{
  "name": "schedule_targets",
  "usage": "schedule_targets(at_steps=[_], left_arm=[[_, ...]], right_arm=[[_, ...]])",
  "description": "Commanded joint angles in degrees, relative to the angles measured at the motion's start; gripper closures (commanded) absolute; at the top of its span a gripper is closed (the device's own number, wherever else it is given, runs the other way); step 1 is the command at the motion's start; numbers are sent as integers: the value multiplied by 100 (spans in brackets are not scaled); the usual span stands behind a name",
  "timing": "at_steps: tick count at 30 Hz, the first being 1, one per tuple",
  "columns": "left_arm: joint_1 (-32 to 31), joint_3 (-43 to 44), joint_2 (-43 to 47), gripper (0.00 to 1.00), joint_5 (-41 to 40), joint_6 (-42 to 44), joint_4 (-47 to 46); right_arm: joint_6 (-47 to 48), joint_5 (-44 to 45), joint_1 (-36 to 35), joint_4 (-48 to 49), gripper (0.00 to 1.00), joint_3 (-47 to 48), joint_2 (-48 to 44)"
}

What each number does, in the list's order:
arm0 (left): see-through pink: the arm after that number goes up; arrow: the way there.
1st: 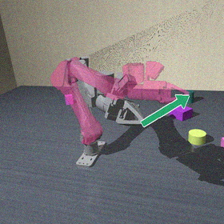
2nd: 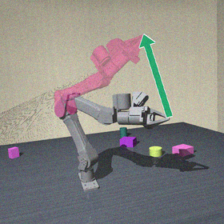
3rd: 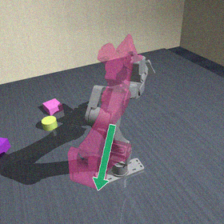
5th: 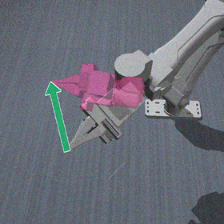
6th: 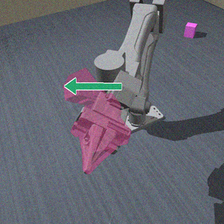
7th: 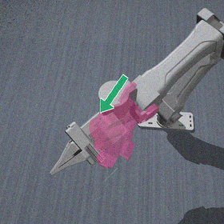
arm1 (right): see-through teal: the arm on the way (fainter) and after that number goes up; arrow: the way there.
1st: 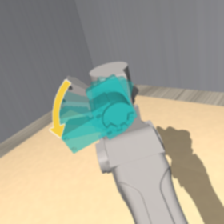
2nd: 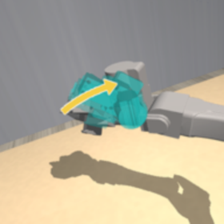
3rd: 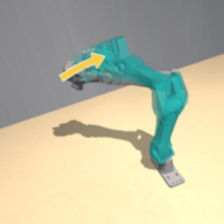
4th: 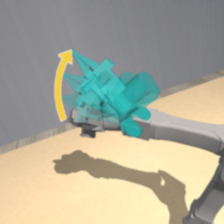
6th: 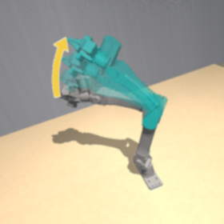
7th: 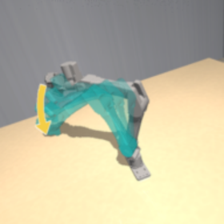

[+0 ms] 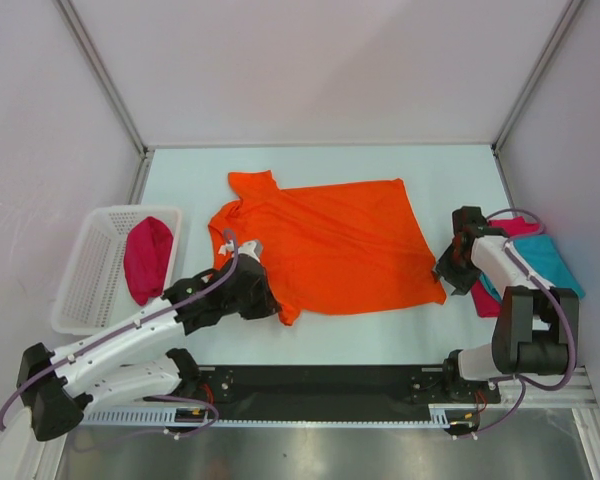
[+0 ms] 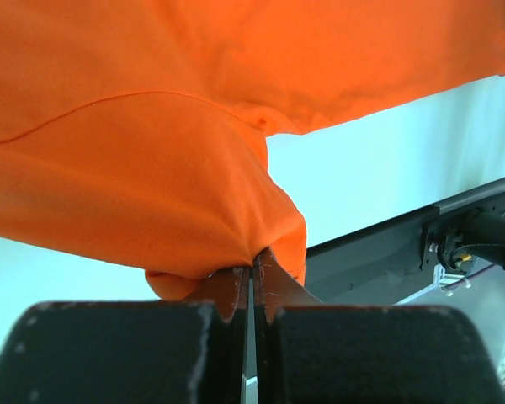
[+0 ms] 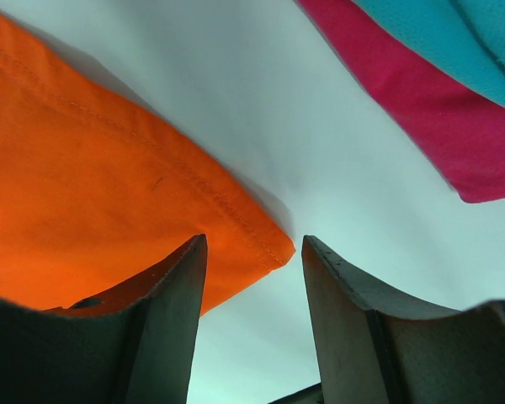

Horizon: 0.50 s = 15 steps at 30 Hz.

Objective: Fold and stack the t-shirts

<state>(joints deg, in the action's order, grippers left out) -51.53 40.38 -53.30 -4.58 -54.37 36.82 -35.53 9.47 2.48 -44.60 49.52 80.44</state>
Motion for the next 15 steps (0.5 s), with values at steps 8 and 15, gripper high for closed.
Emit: schedule_targets(at_steps=[8,15], left_arm=[[-24,471,-234,100,-245,278,308],[-24,436,-146,100,-289,251,379]], right_arm=[[11,-156,16,215,46,-240,-11],[-16,-244,-28,188,46,-443,-196]])
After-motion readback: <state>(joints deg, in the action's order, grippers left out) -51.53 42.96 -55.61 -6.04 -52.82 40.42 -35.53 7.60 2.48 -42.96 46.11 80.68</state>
